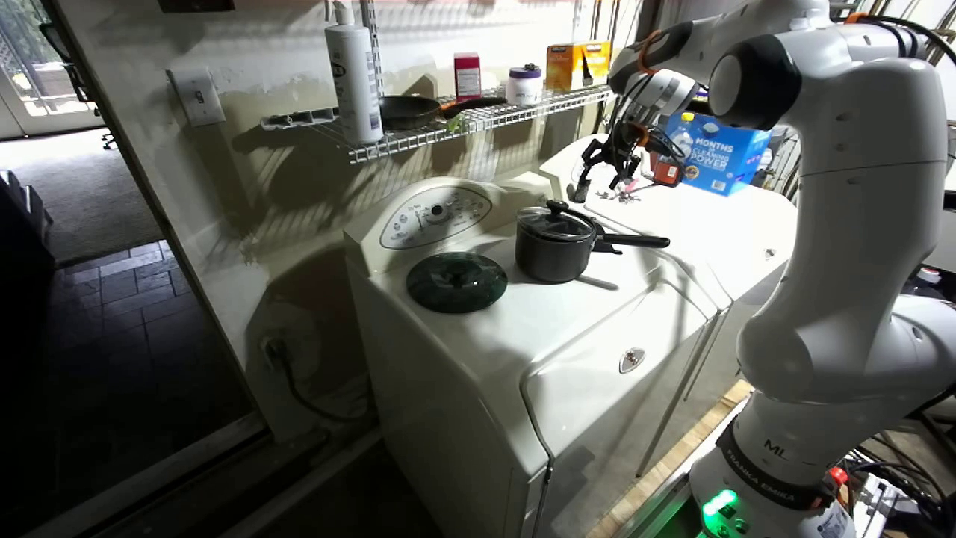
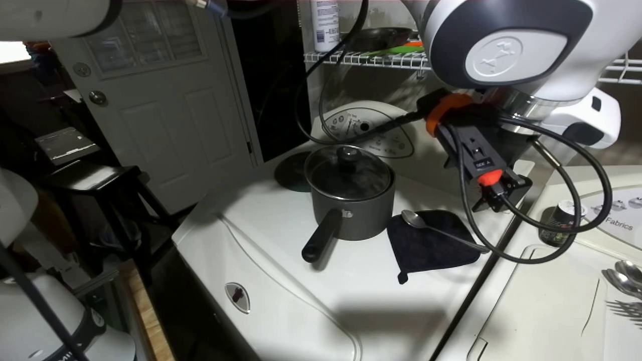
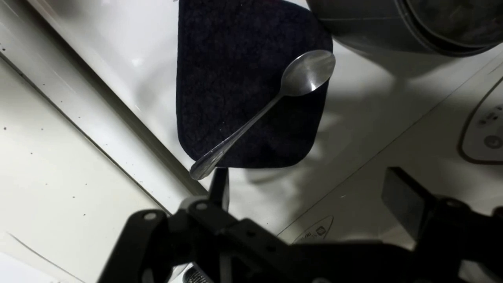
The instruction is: Remove the spoon from the pot, put it on the potholder on the right and then close the pot with the glass lid fully
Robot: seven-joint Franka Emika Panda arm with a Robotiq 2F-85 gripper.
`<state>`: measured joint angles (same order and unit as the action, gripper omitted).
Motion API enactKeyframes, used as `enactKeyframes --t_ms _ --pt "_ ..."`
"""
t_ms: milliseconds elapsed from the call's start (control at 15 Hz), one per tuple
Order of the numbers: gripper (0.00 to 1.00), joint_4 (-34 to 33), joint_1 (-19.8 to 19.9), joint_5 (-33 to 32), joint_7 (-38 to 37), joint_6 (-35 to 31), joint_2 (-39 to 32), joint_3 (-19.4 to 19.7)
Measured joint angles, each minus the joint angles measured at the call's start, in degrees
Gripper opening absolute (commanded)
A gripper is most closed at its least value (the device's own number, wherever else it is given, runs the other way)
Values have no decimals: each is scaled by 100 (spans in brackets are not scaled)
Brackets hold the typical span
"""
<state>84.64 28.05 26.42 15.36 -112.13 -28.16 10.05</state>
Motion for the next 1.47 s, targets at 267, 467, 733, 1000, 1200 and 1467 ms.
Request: enactKeyframes --t_ms 267,467,733,1000,1200,1467 --pt "100 84 -87 -375 0 -3 301 24" --pt "100 352 -241 -790 1 -3 741 50" --pt "100 949 -531 -1344 14 3 1417 63" --pt "100 1754 -877 -1715 141 39 2063 52" --pt "100 2308 -1118 -1759 408 45 2423 28" --pt "100 2756 -1397 -1729 771 52 2666 -31"
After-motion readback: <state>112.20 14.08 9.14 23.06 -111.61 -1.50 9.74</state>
